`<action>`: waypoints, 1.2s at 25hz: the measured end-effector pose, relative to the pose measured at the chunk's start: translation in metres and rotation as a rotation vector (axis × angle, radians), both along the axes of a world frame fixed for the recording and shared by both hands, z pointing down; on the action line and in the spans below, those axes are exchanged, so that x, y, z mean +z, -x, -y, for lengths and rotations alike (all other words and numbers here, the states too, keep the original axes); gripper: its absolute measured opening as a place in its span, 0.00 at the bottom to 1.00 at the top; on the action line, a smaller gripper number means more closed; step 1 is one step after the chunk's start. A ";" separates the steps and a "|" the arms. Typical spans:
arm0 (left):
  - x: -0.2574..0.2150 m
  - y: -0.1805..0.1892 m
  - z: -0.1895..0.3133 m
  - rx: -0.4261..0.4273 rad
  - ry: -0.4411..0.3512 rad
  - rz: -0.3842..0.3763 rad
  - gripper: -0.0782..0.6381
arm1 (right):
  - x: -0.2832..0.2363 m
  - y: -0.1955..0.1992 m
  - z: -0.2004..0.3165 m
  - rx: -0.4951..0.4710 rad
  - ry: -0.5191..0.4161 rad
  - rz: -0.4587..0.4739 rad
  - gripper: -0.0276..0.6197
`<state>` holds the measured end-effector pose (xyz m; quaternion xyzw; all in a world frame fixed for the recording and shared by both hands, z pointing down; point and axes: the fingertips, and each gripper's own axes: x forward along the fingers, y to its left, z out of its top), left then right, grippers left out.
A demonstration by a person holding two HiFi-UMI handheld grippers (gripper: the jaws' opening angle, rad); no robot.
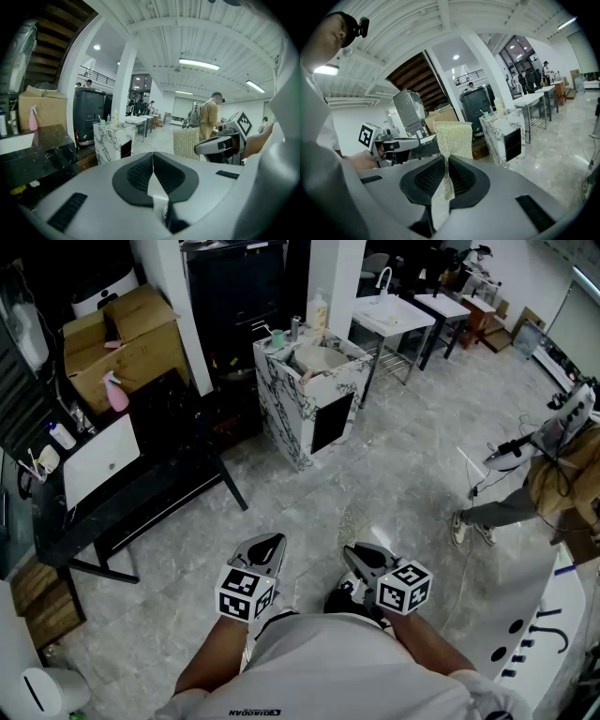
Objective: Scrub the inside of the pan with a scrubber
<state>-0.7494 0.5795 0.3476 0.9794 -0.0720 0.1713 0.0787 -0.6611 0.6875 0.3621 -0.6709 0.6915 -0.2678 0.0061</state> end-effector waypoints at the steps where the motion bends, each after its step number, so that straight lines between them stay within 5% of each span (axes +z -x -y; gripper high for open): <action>1: -0.002 -0.002 -0.001 0.001 0.001 -0.001 0.13 | -0.001 -0.001 0.000 0.000 0.001 -0.001 0.14; 10: -0.001 -0.014 -0.002 0.006 0.043 0.002 0.13 | 0.001 -0.011 -0.004 0.006 0.002 -0.004 0.14; 17: 0.005 -0.040 -0.005 0.031 0.052 0.032 0.13 | 0.002 -0.031 -0.004 0.020 -0.030 0.083 0.14; 30: -0.004 -0.164 0.018 0.022 0.047 0.043 0.13 | -0.003 -0.161 0.028 0.030 -0.036 0.063 0.14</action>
